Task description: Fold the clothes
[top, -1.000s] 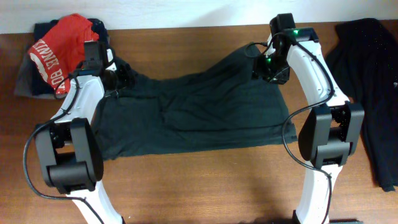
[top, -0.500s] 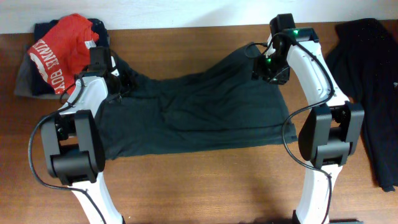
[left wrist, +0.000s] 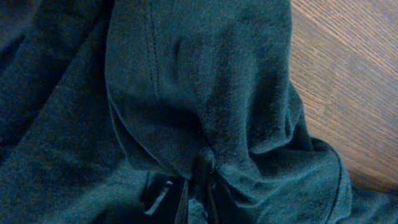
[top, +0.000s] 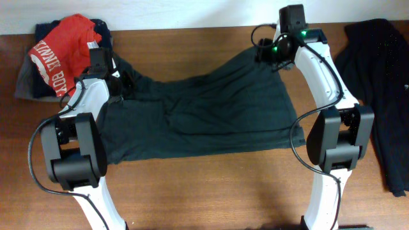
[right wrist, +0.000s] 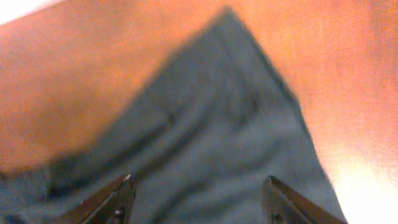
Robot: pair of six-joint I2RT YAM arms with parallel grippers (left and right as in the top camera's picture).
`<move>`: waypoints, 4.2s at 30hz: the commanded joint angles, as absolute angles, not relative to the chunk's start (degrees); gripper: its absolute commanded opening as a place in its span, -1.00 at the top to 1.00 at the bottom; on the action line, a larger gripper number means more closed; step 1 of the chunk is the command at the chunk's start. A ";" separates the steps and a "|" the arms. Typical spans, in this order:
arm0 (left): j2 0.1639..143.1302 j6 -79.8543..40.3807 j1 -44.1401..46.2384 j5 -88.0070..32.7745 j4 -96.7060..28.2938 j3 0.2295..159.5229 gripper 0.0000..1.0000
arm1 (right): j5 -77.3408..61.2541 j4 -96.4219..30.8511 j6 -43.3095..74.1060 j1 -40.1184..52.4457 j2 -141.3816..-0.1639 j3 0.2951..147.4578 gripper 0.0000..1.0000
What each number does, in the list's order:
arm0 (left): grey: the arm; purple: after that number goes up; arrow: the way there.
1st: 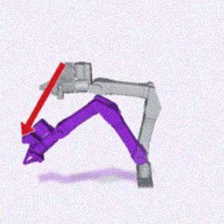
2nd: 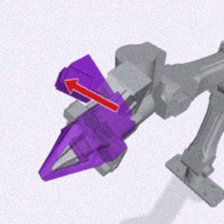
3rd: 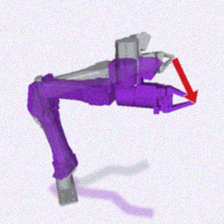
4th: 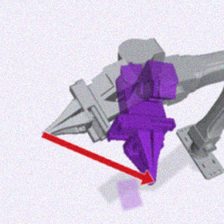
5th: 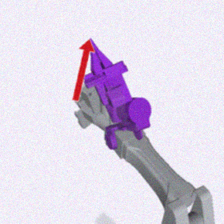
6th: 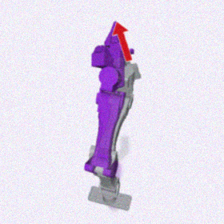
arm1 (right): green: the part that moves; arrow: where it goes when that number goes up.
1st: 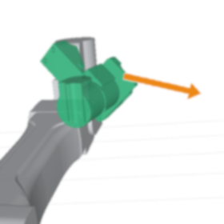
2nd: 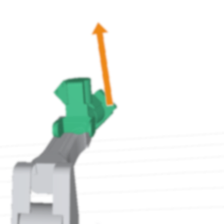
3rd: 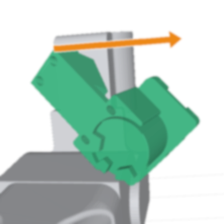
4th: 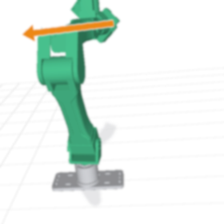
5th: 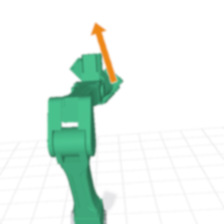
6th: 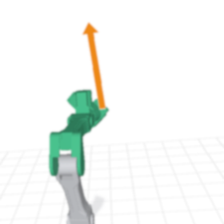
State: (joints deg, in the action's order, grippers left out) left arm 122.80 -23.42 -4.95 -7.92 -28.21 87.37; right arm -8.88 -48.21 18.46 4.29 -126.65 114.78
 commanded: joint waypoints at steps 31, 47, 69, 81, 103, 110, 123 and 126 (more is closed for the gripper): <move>123.02 -23.31 -5.15 -7.66 -28.05 88.07 0.79 | -6.52 -22.44 23.44 4.45 -141.03 123.20 -0.36; 124.57 -23.31 -5.15 -7.49 -28.05 88.07 0.78 | -1.61 -18.22 18.65 4.67 -148.51 123.24 -0.45; 125.73 -23.29 -5.15 -7.49 -27.51 88.07 0.78 | 7.42 -17.80 12.21 8.16 -152.22 123.24 -0.49; 125.73 -23.29 -5.15 -7.46 -27.44 88.07 0.78 | 12.71 -18.63 9.65 8.14 -152.35 123.24 -0.48; 125.73 -22.31 -5.21 -7.07 -27.44 88.07 0.79 | 17.56 -23.62 11.16 8.23 -152.35 125.64 0.92; 124.99 -22.22 -5.21 -7.09 -28.62 88.38 0.99 | 17.80 -34.52 11.16 7.86 -152.31 139.33 0.92; 113.56 -16.56 -5.19 -7.07 -31.51 90.13 0.99 | 16.78 -54.74 11.20 7.86 -152.18 157.07 0.92; 111.50 -16.56 -5.19 -7.05 -32.64 90.13 0.98 | 16.78 -57.47 11.20 7.86 -151.85 157.21 0.92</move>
